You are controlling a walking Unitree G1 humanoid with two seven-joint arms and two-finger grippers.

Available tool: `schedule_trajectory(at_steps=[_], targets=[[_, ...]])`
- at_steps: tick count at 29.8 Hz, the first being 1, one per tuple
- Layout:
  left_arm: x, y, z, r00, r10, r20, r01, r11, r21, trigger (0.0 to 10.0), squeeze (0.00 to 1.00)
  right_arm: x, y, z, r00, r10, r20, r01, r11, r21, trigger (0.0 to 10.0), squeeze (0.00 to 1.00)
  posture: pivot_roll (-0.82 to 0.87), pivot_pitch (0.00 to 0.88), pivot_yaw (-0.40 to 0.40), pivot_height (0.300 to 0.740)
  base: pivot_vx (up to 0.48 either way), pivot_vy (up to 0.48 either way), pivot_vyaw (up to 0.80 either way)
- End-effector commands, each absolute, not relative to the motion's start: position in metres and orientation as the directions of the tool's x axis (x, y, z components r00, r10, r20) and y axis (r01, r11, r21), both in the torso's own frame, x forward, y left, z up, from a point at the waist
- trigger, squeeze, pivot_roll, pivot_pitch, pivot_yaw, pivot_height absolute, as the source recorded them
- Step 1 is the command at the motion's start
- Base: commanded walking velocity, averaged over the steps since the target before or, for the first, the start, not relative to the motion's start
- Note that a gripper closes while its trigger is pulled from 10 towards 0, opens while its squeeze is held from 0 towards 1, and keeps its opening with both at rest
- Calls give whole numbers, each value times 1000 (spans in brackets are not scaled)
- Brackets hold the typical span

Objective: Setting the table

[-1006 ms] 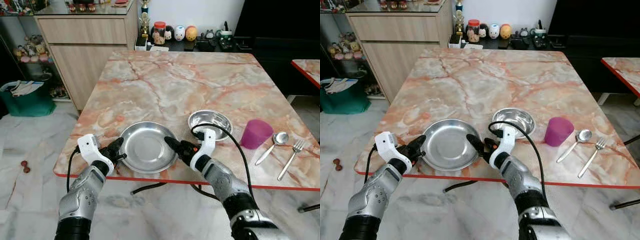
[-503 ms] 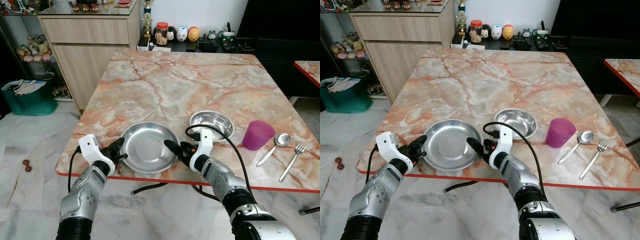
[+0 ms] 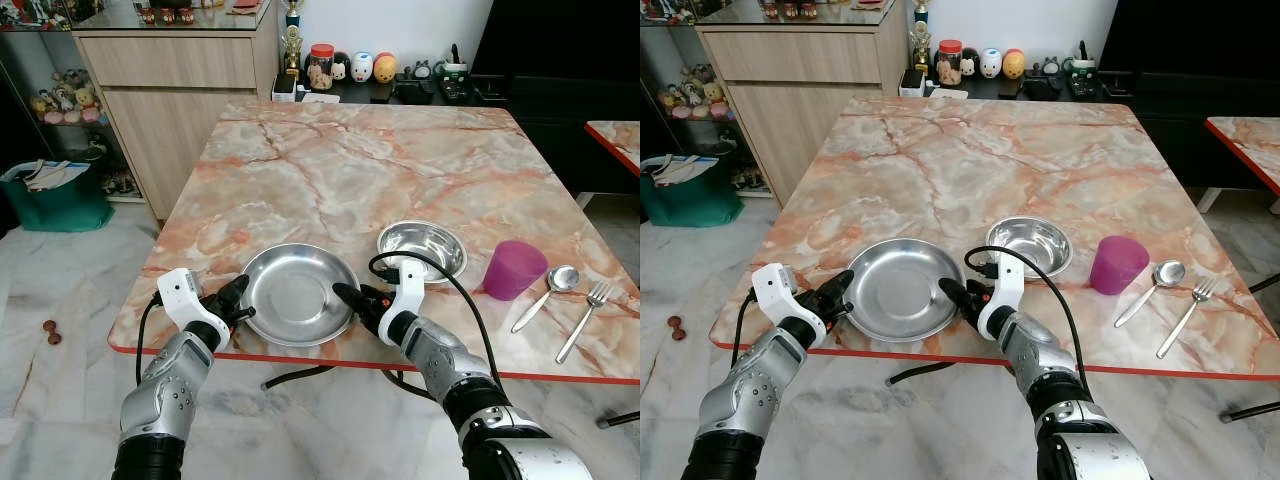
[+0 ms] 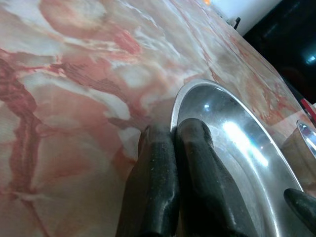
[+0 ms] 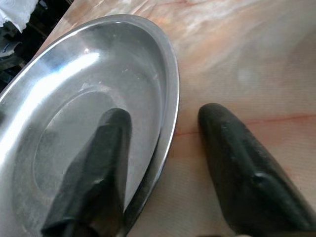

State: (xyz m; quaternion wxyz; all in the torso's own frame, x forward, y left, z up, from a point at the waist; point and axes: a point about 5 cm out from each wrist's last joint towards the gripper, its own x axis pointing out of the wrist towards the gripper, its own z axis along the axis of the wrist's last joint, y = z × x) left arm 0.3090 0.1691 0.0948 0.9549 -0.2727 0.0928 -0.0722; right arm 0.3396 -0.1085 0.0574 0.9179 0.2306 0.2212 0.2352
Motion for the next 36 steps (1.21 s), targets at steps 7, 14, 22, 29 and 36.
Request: schedule_trajectory(at_steps=[7,14,22,29,36], targets=[[309,165,96,969,-202,-142,103,855,-509,10000,0,341,-107,59,796,534,-286,-328,777,538,0,0,-10,0,-32,732,0,0,0],[308,165,96,971,-195,-141,97,854,-511,10000,0,343,-107,63,807,529,-262,-340,779,526,0,0,-4,0,-35,732,0,0,0],[305,167,100,975,-180,-131,89,856,-509,10000,0,346,-109,67,826,516,-226,-345,781,521,0,0,2,0,-35,732,0,0,0],[301,171,112,983,-156,-98,88,865,-494,10000,0,345,-110,68,831,514,-214,-349,780,519,0,0,1,0,-33,732,0,0,0],[303,178,137,993,-114,-9,97,886,-454,10000,0,352,-113,81,856,494,-149,-355,774,523,0,0,8,0,-35,732,0,0,0]])
